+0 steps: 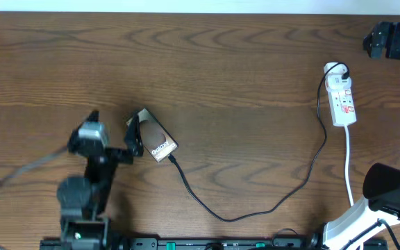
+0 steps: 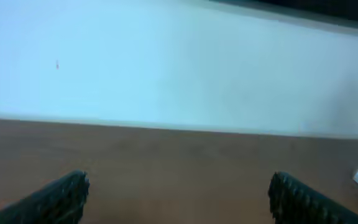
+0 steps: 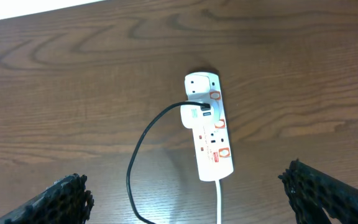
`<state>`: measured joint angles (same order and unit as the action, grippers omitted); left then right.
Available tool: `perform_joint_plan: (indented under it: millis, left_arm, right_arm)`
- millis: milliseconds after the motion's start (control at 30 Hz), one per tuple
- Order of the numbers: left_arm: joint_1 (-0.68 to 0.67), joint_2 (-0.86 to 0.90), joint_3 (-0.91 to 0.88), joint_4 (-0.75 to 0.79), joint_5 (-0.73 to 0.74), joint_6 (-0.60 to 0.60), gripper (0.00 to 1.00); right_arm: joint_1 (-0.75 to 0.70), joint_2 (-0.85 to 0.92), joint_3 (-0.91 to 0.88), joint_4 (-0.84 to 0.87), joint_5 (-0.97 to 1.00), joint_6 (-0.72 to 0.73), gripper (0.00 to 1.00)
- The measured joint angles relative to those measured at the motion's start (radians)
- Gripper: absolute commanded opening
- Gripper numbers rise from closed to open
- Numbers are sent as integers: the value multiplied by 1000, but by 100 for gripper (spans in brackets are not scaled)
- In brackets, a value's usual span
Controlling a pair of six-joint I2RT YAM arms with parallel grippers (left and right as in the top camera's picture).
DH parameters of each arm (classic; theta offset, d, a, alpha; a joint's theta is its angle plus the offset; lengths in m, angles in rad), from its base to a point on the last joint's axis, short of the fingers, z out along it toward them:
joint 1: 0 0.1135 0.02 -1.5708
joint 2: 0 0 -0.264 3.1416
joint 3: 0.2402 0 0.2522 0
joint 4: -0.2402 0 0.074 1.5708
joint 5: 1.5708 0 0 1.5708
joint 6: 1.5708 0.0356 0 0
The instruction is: Plug charger to phone and switch on socket
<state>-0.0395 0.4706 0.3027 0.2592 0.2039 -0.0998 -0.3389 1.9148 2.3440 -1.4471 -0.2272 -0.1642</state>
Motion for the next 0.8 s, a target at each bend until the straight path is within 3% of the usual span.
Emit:
perform_joint_plan:
  millis: [167, 467, 600, 800]
  left_arm:
    - [16, -220, -246, 180, 0, 0, 93]
    - [85, -349, -297, -61, -1, 0, 93]
    - [92, -421, -297, -239, -4, 17, 93]
    - [98, -460, -290, -267, -28, 68, 93]
  right_arm:
    - [0, 0, 0, 1, 0, 0, 99]
    - [0, 0, 0, 0, 0, 0, 99]
    - [0, 0, 0, 1, 0, 0, 99]
    - [0, 0, 0, 0, 0, 0, 99]
